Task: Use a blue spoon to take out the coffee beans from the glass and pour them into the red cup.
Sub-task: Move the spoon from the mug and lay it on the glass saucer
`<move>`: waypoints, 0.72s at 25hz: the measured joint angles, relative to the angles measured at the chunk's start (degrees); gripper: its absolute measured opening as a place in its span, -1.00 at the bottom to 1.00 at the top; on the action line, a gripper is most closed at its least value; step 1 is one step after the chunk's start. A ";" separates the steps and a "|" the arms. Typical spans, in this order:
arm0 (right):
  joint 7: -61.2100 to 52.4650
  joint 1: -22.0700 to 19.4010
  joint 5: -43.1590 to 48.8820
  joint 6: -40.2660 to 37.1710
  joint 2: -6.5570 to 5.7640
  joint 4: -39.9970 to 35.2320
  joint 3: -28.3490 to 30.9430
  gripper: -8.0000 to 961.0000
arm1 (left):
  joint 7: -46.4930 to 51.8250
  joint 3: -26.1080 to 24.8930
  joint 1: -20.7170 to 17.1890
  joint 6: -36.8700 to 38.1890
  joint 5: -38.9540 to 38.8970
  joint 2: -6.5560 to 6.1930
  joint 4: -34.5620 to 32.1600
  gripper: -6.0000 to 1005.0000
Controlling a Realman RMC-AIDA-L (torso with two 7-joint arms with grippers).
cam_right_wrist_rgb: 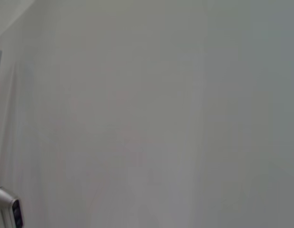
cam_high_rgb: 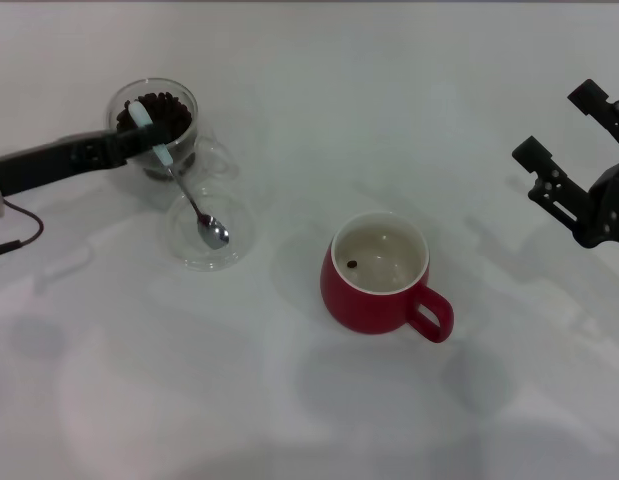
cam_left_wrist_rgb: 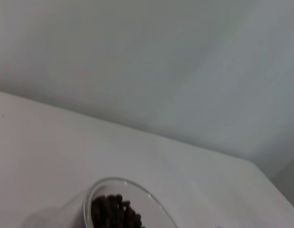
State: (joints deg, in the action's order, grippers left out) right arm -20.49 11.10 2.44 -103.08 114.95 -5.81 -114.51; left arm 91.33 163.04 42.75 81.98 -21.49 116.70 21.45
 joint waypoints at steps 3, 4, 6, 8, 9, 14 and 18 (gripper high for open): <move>0.00 0.10 0.01 0.00 0.00 -0.03 0.00 0.66 | 0.44 0.00 0.05 -0.12 1.23 0.02 -0.15 -0.72; 0.00 0.11 0.01 0.00 0.00 -0.05 0.00 0.66 | 0.65 0.00 0.07 -0.22 1.51 0.02 -0.20 -0.72; 0.00 0.13 0.02 0.00 0.00 -0.08 0.00 0.66 | 0.97 0.00 0.04 -0.46 1.88 0.02 -0.30 -0.72; 0.00 0.14 0.02 0.00 0.00 -0.08 -0.01 0.66 | 1.08 0.00 -0.02 -0.51 2.11 0.02 -0.38 -0.72; 0.00 0.14 0.04 0.00 0.00 -0.08 0.00 0.66 | 1.10 0.00 -0.08 -0.46 2.17 0.02 -0.43 -0.72; 0.01 0.15 0.25 -0.03 0.00 -0.08 -0.09 0.66 | 1.09 0.00 -0.47 -0.13 2.17 0.02 -0.48 -0.72; 0.01 0.09 0.34 -0.20 0.00 0.13 -0.21 0.66 | 1.07 0.00 -0.87 0.28 2.03 0.02 -0.79 -0.37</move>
State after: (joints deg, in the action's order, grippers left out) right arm -20.48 11.20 2.78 -103.29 114.96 -5.69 -114.73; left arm 92.40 163.04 41.88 82.25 -19.47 116.71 20.67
